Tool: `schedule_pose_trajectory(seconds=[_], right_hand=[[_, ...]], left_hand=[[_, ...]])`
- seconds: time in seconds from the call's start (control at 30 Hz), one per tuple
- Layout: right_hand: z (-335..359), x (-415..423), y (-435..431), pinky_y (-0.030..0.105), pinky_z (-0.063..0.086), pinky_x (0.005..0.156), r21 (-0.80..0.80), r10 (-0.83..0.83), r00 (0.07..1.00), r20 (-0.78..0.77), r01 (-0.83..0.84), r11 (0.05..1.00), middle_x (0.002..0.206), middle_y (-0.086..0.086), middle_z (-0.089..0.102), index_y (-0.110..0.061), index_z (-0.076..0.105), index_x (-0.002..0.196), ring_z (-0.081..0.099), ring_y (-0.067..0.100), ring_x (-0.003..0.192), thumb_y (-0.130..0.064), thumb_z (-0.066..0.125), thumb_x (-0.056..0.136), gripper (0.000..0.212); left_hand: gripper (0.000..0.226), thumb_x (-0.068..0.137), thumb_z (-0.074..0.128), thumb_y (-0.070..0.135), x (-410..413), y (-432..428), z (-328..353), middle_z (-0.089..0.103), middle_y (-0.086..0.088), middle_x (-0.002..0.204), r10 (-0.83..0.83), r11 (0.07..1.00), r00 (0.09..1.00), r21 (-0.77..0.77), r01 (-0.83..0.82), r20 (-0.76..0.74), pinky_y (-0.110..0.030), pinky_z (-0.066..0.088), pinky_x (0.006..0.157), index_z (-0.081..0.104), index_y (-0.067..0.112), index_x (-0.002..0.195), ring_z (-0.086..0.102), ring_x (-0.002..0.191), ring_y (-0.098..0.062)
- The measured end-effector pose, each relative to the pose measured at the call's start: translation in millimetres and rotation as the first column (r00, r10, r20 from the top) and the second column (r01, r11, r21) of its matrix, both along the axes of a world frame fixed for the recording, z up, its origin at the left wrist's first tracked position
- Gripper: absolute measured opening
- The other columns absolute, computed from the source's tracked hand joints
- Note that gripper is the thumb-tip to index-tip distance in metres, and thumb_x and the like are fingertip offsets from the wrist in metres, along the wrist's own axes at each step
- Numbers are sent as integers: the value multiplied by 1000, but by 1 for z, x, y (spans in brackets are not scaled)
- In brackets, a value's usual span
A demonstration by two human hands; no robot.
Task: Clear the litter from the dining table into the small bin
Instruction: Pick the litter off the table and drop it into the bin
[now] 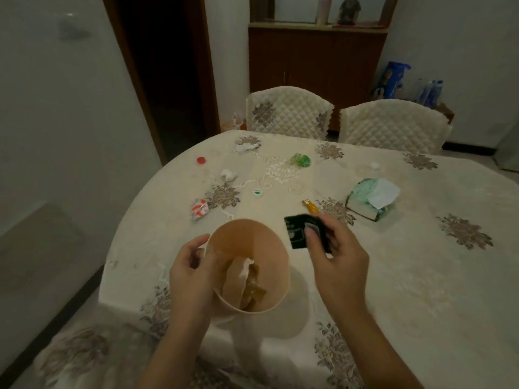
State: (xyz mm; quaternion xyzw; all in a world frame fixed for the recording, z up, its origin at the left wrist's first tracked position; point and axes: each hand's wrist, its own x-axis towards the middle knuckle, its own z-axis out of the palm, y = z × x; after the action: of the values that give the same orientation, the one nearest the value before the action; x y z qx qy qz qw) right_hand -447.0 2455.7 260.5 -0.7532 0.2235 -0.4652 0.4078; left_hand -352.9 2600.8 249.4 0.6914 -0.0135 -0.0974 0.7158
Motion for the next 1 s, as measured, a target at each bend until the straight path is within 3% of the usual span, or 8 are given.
schedule_pose_trajectory(seconds=[0.1, 0.2, 0.27, 0.33, 0.5, 0.63, 0.77, 1.0], right_hand=[[22, 36, 38, 12, 47, 80, -156, 302, 930, -209, -337, 929, 100, -5, 66, -15, 60, 108, 58, -2, 90, -9, 61, 81, 28], [16, 74, 72, 27, 41, 95, -137, 394, 736, -551, -545, 827, 129, 3, 55, -23, 43, 129, 52, 16, 112, -18, 62, 83, 50], [15, 95, 94, 30, 39, 98, -119, 441, 683, -583, -608, 785, 137, 1, 47, -25, 36, 133, 47, 17, 119, -21, 64, 83, 57], [20, 115, 118, 31, 41, 98, -165, 476, 697, -536, -639, 751, 135, 1, 50, -22, 39, 132, 50, 17, 115, -20, 66, 81, 57], [33, 174, 175, 26, 32, 99, -303, 412, 853, -320, -504, 809, 130, 4, 54, -18, 47, 126, 46, 17, 120, -23, 64, 81, 48], [26, 229, 209, 29, 17, 105, -428, 172, 923, -344, -317, 846, 143, 6, 38, -20, 35, 133, 29, 20, 133, -32, 67, 79, 64], [1, 263, 226, 38, 13, 110, -422, 9, 869, -495, -249, 872, 148, 9, 27, -17, 27, 137, 16, 25, 137, -37, 67, 77, 76], [-67, 286, 222, 45, 19, 112, -328, -117, 661, -741, -205, 922, 148, 14, 27, -13, 26, 137, 18, 30, 137, -45, 68, 73, 83]], left_hand=[[24, 80, 63, 16, 10, 26, 9, 62, -2, 88, 96, 995, 995, -30, -96, 13, -35, 52, 69, 62, 20, 104, 60, 80, -20], [20, 82, 63, 19, 28, 57, 17, 63, -1, 85, 190, 980, 982, -65, -189, 14, -40, 54, 73, 63, 23, 102, 63, 82, -23], [20, 82, 62, 20, 43, 79, 24, 64, -1, 89, 230, 969, 973, -94, -228, 11, -41, 54, 74, 62, 25, 102, 63, 86, -24], [24, 83, 61, 18, 61, 106, 27, 62, -1, 92, 267, 957, 964, -118, -263, 14, -36, 52, 70, 61, 23, 106, 62, 87, -22], [22, 81, 58, 11, 123, 187, 30, 62, -2, 96, 335, 933, 941, -154, -325, 41, -33, 45, 60, 62, 25, 99, 60, 88, -23], [24, 79, 59, 9, 184, 263, 33, 64, -6, 99, 340, 931, 940, -148, -333, 30, -41, 51, 69, 63, 26, 96, 62, 92, -27], [27, 79, 59, 4, 240, 320, 34, 61, -3, 85, 316, 940, 948, -145, -309, 28, -49, 52, 85, 63, 29, 88, 62, 89, -28], [28, 80, 57, 3, 320, 338, 11, 56, 2, 77, 220, 964, 976, -154, -216, 5, -35, 48, 67, 63, 26, 95, 58, 75, -17]])
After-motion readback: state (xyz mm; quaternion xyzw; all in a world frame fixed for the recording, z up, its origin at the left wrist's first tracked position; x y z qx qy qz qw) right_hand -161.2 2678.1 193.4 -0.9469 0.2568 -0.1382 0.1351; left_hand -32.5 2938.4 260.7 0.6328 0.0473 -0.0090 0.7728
